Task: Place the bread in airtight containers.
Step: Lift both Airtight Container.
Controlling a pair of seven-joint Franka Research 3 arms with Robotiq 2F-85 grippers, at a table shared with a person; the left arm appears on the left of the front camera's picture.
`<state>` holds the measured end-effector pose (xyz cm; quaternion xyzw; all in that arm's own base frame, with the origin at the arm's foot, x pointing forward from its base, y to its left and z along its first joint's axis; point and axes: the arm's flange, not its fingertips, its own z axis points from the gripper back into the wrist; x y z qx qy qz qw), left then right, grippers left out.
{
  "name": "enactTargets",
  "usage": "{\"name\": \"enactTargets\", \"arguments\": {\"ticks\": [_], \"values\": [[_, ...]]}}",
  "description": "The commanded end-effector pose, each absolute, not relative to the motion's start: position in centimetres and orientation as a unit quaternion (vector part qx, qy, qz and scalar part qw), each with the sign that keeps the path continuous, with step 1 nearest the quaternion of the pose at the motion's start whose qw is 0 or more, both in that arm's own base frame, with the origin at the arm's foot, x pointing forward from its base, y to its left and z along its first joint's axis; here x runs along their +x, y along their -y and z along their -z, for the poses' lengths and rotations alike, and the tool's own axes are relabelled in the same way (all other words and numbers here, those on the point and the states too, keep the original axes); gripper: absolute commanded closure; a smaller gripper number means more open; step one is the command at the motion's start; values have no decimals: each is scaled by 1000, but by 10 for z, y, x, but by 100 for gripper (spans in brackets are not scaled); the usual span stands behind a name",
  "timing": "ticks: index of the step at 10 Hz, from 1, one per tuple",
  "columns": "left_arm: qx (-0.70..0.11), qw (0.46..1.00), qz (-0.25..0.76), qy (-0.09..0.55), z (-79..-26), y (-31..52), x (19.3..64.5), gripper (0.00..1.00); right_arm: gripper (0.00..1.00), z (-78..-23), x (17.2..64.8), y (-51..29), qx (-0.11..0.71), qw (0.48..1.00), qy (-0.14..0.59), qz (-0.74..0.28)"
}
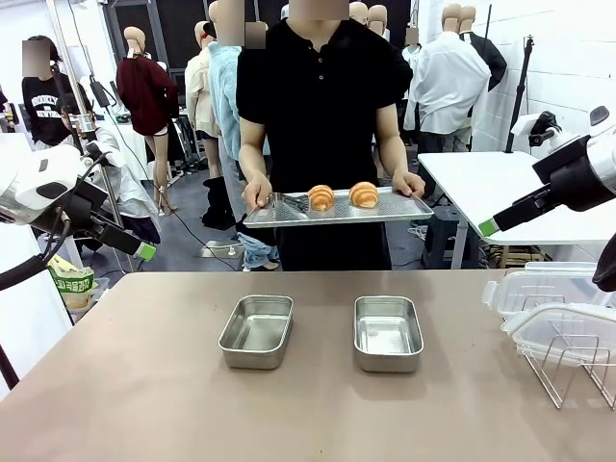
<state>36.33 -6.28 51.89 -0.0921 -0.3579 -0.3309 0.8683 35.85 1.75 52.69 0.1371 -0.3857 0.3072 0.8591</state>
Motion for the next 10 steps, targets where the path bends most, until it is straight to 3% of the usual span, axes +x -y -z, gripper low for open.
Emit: {"name": "enactTargets", "arguments": {"ticks": [1,10], "values": [[-90,868,332,359,-519,61,364,0,0,-525,360,-19,141,858,384,-311],[-90,868,332,359,-519,61,364,0,0,-525,360,-19,141,858,384,-311]]}}
